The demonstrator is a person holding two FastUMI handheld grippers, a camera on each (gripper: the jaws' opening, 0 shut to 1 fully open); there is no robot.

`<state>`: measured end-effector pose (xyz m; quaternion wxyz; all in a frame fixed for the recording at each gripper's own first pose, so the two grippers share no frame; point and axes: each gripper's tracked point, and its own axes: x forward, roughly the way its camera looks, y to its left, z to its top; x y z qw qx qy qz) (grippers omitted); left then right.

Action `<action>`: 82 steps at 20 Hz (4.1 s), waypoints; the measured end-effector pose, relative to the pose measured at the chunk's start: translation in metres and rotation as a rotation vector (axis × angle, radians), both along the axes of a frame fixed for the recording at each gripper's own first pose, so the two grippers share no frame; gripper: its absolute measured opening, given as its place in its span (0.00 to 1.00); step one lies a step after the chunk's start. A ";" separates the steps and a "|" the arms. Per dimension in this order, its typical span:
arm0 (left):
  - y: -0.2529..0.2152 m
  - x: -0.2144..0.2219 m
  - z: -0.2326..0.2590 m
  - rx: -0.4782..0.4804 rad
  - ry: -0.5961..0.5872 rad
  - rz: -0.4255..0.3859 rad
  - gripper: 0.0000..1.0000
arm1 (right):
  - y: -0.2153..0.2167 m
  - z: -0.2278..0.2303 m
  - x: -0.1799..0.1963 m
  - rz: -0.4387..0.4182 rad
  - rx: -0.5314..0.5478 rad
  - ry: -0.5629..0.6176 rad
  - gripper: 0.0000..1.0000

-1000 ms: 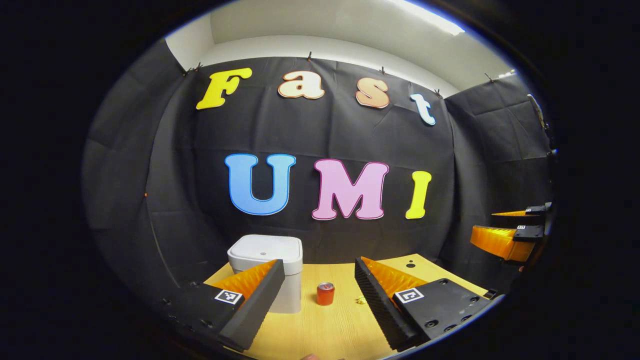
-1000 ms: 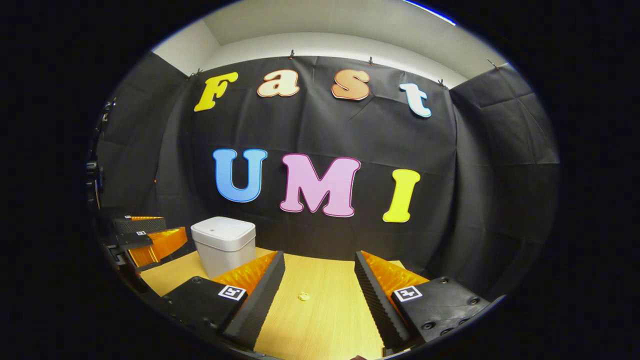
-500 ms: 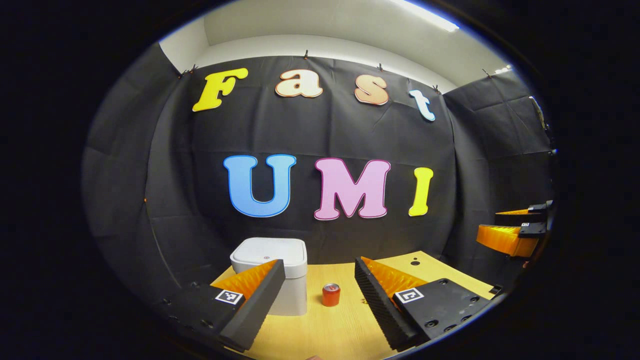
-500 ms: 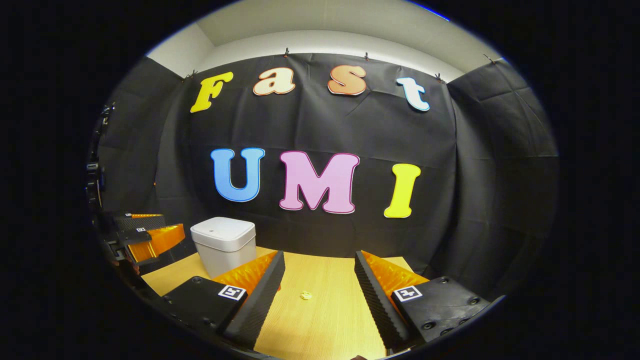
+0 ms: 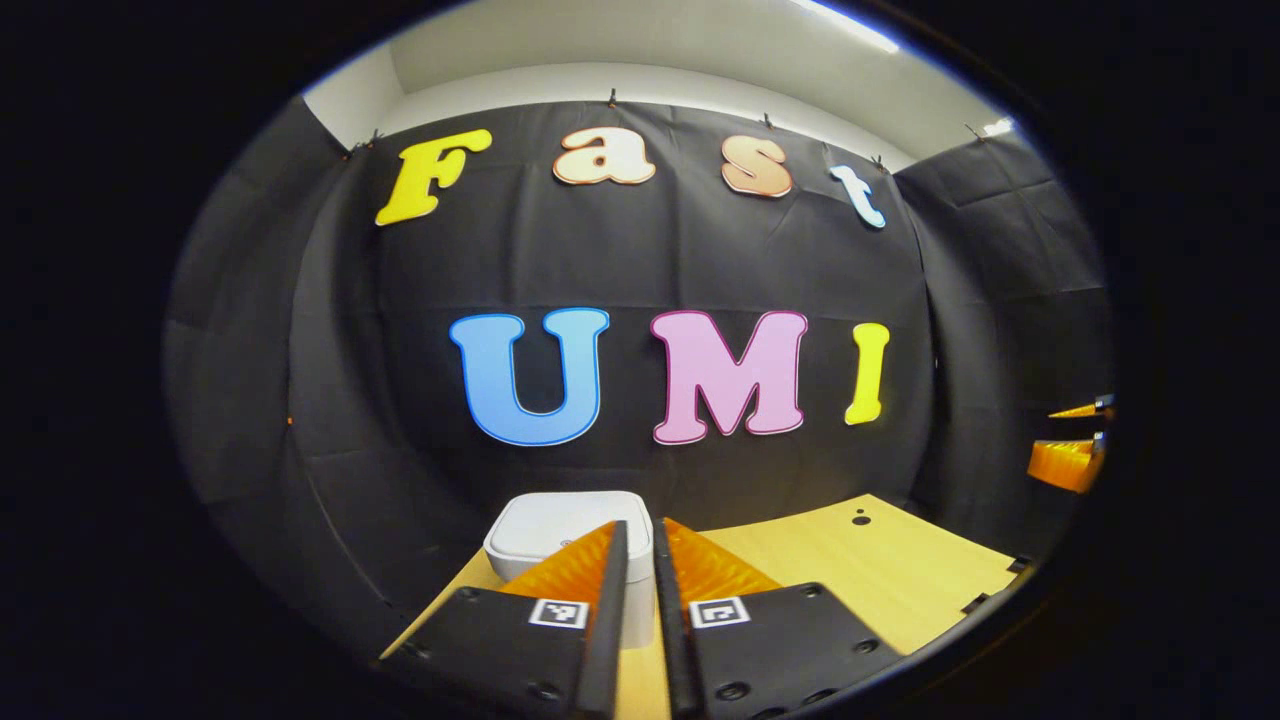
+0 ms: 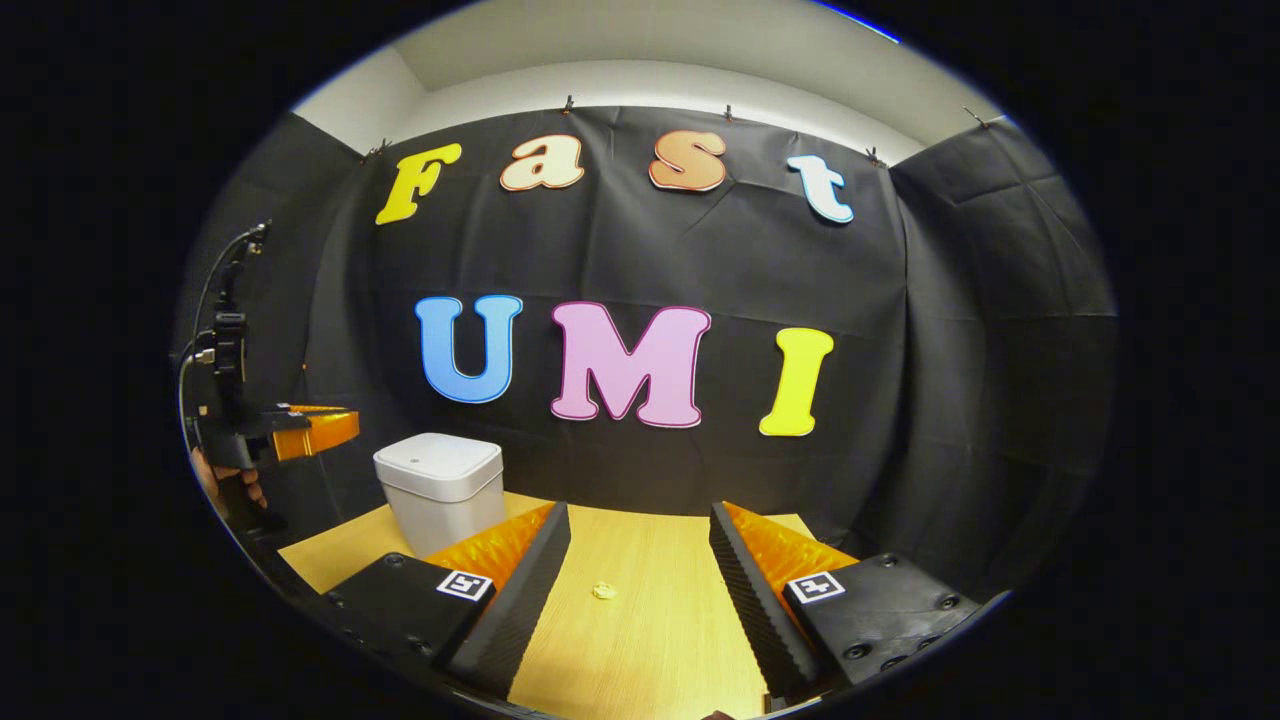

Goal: Press the lid of the desktop garbage bin to open it, pick up the crumpled paper on the desktop and throw it into the bin, then pick up the pop can on the desktop and drop it into the bin, and finally close the garbage bin lid.

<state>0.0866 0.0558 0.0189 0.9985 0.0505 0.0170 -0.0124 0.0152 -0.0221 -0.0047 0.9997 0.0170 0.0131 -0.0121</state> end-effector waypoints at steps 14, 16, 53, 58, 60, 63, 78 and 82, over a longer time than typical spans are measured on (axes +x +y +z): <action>0.069 0.144 -0.089 0.038 0.424 -0.036 0.06 | -0.012 -0.003 -0.003 -0.027 -0.023 0.041 0.91; 0.079 0.160 -0.100 0.065 0.442 -0.024 0.06 | -0.019 -0.002 -0.005 -0.040 -0.041 0.040 0.91; 0.075 0.029 -0.017 0.030 0.130 0.103 0.96 | 0.053 -0.203 0.191 0.357 0.047 0.619 0.88; 0.037 -0.016 -0.029 0.043 0.171 0.146 0.96 | 0.070 -0.304 0.248 0.443 -0.017 0.823 0.89; 0.022 -0.031 -0.038 0.008 0.213 0.202 0.96 | 0.075 -0.346 0.263 0.466 -0.052 0.882 0.89; 0.008 -0.053 -0.048 -0.039 0.257 0.293 0.96 | 0.086 -0.396 0.274 0.503 -0.057 0.957 0.89; 0.017 -0.033 -0.094 -0.093 0.334 0.275 0.96 | 0.128 -0.288 0.299 0.562 0.175 0.709 0.34; 0.022 -0.018 -0.100 -0.068 0.335 0.160 0.96 | 0.180 -0.147 0.324 0.655 0.276 0.435 0.33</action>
